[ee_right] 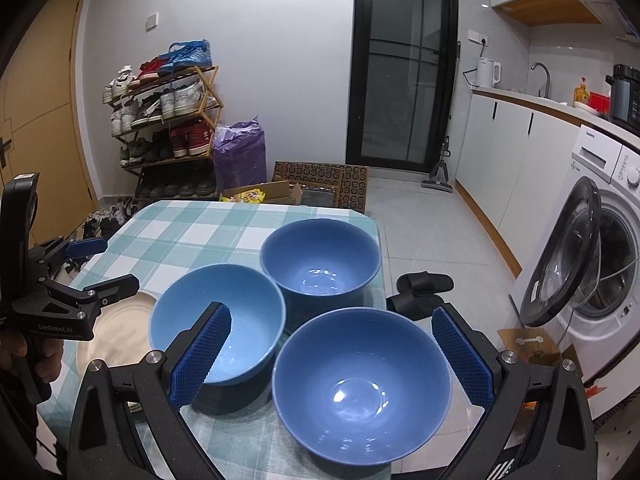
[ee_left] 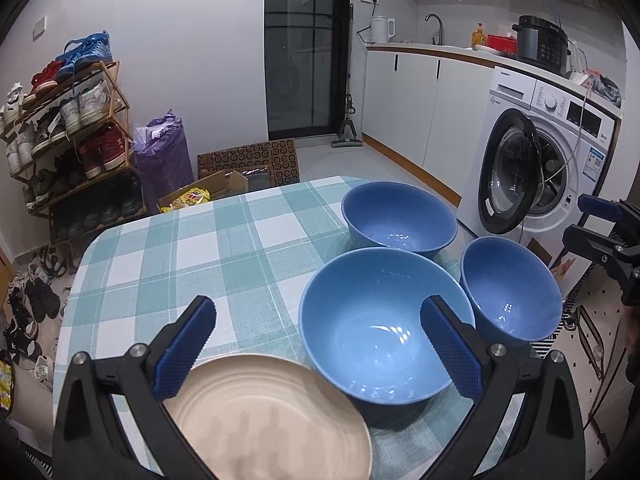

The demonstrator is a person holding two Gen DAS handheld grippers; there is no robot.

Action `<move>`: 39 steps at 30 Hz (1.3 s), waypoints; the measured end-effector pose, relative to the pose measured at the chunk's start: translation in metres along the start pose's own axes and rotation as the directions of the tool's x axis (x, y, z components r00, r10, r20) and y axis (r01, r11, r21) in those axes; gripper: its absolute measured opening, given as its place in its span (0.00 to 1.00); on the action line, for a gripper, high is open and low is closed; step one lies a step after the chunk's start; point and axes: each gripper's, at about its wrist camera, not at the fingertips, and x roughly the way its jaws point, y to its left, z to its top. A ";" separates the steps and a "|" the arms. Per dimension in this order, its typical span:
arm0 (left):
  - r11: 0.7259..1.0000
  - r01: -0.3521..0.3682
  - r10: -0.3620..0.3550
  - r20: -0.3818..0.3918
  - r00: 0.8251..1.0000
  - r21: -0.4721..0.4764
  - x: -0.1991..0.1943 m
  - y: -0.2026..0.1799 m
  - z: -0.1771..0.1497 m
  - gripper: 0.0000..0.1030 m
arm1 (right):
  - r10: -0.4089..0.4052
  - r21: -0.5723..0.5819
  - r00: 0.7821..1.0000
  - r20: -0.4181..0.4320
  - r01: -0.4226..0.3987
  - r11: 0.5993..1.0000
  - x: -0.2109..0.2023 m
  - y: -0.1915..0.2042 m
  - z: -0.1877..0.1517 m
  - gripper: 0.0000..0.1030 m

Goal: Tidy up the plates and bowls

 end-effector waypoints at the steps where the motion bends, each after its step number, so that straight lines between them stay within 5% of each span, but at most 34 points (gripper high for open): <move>1: 1.000 0.002 -0.002 -0.002 1.000 0.000 0.001 -0.001 0.002 1.00 | -0.002 0.004 1.000 -0.001 0.002 1.000 0.001 -0.003 0.001 0.99; 24: 0.997 0.056 -0.055 -0.020 0.998 0.043 0.034 -0.036 0.042 1.00 | -0.038 0.072 0.999 -0.027 0.040 0.997 0.009 -0.056 0.028 0.99; 39: 0.998 0.057 -0.056 -0.041 0.998 0.024 0.066 -0.035 0.063 1.00 | -0.018 0.140 0.997 -0.078 0.029 0.990 0.050 -0.076 0.037 0.99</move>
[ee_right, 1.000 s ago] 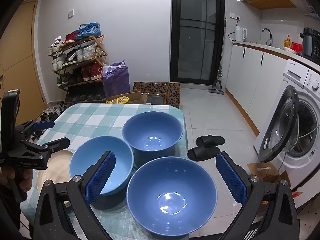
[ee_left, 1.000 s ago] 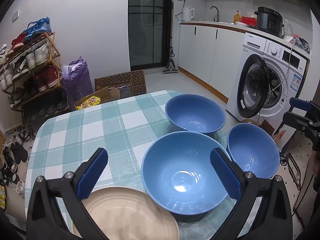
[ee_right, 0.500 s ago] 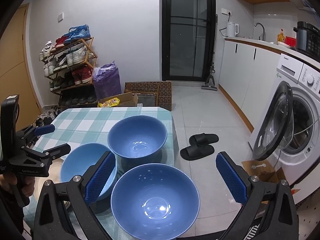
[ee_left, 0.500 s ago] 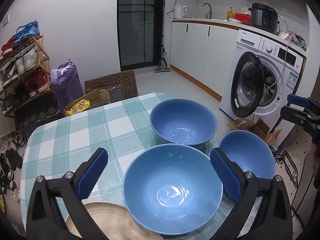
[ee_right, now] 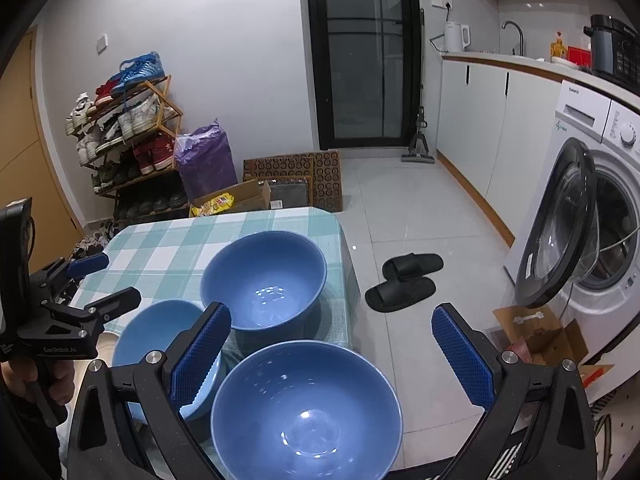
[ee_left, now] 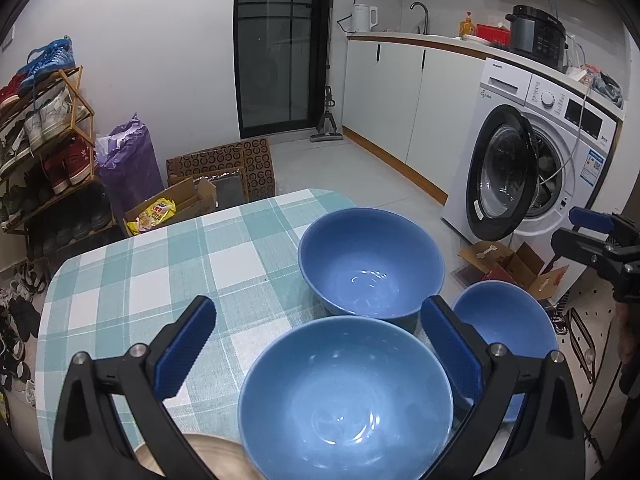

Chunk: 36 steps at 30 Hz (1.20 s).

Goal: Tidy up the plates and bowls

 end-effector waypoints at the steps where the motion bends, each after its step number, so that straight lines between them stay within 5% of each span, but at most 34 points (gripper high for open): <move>1: 1.000 0.003 -0.003 -0.003 1.000 -0.004 0.003 0.001 0.001 1.00 | 0.001 0.005 1.000 -0.008 -0.001 1.000 0.005 -0.001 0.000 0.99; 36: 0.998 -0.066 0.065 -0.100 0.993 -0.001 0.081 0.013 0.018 1.00 | 0.045 0.055 0.986 -0.161 -0.037 0.998 0.121 -0.002 0.018 0.99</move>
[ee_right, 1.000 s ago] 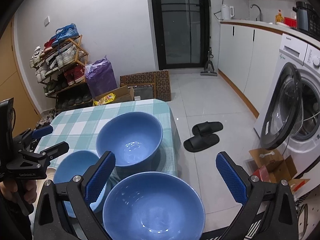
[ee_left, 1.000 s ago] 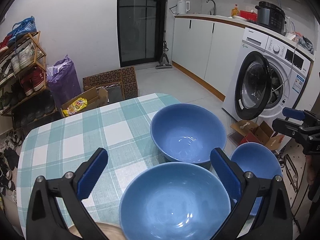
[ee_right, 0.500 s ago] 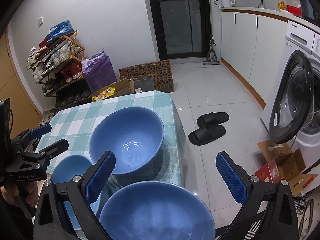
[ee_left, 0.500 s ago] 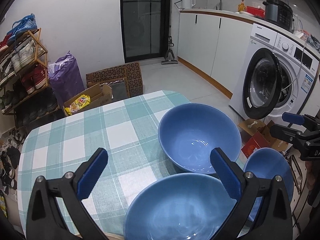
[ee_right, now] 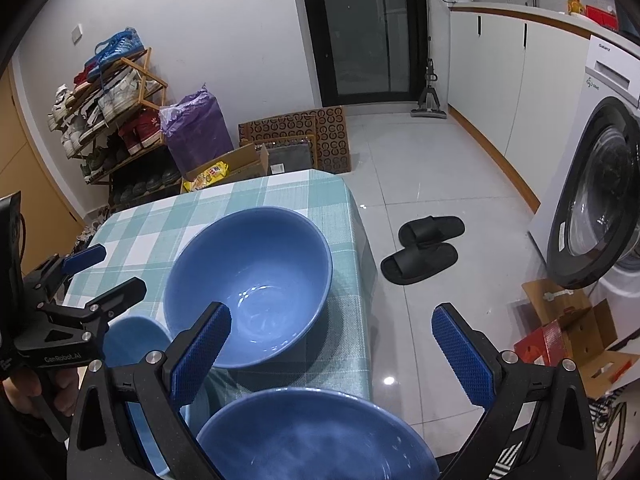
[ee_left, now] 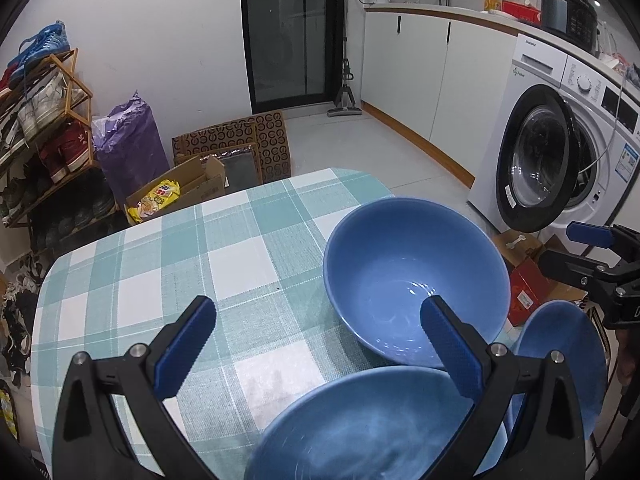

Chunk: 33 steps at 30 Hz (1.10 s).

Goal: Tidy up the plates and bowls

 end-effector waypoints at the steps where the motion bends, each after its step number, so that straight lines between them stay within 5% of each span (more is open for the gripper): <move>1: 1.000 -0.001 0.001 -0.001 1.000 -0.001 0.002 0.000 0.001 1.00 | 0.002 0.000 1.000 -0.005 -0.002 1.000 0.003 0.000 0.001 0.99; 17: 1.000 0.022 -0.023 -0.040 0.999 -0.017 0.031 0.000 0.009 0.98 | -0.003 -0.014 0.997 -0.077 0.001 1.000 0.049 0.007 0.006 0.99; 21: 0.999 0.032 -0.032 -0.063 0.998 -0.010 0.037 -0.004 0.008 0.88 | -0.002 -0.017 0.996 -0.087 0.001 1.000 0.057 0.007 0.005 0.96; 24: 1.000 0.029 -0.029 -0.071 0.997 -0.002 0.041 -0.006 0.007 0.83 | -0.002 -0.025 0.995 -0.098 -0.001 1.000 0.063 0.007 0.005 0.85; 27: 0.999 0.045 -0.044 -0.086 0.995 0.006 0.044 -0.008 0.006 0.61 | 0.007 -0.027 0.994 -0.112 -0.010 1.000 0.068 0.007 0.004 0.77; 29: 0.999 0.050 -0.049 -0.100 0.994 0.011 0.047 -0.010 0.006 0.55 | 0.010 -0.028 0.993 -0.121 -0.014 1.000 0.070 0.007 0.002 0.62; 33: 0.998 0.059 -0.056 -0.110 0.992 0.026 0.050 -0.013 0.004 0.47 | 0.011 -0.030 0.991 -0.131 -0.015 0.999 0.074 0.007 0.002 0.56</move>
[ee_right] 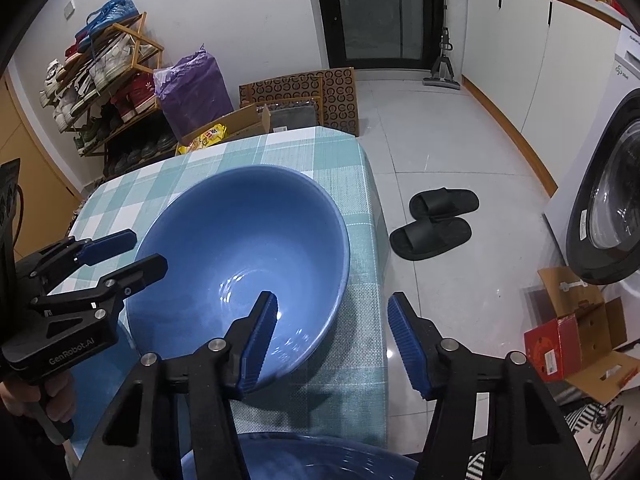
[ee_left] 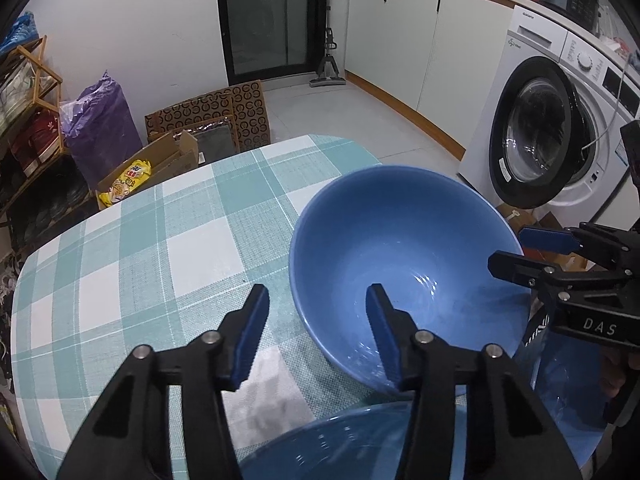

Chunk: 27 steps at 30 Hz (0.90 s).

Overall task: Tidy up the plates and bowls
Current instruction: 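Close both grippers on the rim of the large blue bowl, then lift the large blue bowl with both grippers and carry it toward the other bowls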

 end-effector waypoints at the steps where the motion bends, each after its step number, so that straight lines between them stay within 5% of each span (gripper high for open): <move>1: 1.000 -0.001 0.001 -0.001 1.000 0.002 0.000 -0.001 0.000 0.45 | 0.003 0.000 1.000 -0.004 -0.003 1.000 0.001 0.000 0.000 0.54; 11: 1.000 -0.001 0.001 0.001 1.000 0.022 0.001 -0.004 0.000 0.26 | 0.025 -0.025 1.000 -0.001 -0.025 0.999 0.002 0.004 -0.003 0.31; 27: 1.000 0.004 -0.004 0.007 1.000 0.008 0.001 -0.002 0.001 0.22 | -0.026 -0.051 0.999 0.023 0.027 0.998 -0.003 0.007 -0.004 0.23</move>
